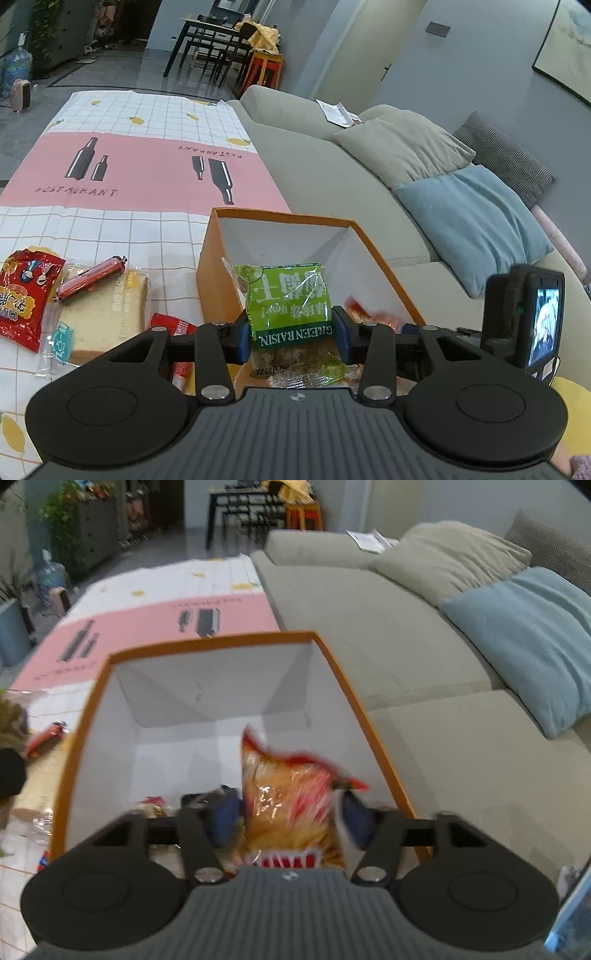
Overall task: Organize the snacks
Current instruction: 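Carry the raisin pack and Mimi bag over the orange box, then open both grippers to drop the raisin pack and Mimi bag into the box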
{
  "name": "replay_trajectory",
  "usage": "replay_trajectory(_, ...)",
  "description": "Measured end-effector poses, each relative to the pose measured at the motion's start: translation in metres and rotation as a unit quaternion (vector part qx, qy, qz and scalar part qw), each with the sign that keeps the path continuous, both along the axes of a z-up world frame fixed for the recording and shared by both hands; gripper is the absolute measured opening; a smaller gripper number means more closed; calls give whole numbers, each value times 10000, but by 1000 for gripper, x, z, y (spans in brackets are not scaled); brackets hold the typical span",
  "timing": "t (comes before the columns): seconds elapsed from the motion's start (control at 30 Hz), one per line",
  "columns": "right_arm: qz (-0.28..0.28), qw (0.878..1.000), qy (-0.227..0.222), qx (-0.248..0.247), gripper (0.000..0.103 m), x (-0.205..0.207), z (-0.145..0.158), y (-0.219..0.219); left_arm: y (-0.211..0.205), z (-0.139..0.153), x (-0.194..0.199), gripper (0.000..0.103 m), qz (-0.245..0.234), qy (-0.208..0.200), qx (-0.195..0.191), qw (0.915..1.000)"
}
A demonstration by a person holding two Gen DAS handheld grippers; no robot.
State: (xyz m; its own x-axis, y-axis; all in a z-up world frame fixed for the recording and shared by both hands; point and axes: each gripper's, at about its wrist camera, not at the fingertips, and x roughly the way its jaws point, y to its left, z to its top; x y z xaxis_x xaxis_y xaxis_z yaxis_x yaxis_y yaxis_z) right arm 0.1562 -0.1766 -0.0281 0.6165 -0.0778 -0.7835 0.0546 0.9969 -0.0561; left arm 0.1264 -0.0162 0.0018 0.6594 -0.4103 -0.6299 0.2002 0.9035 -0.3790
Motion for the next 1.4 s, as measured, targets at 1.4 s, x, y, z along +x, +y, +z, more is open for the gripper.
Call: replay_trajectory(1.4,-1074,9671,-651,2211,81,-24,22,-85,-91,-12,56,87,295,-27,1780,9836)
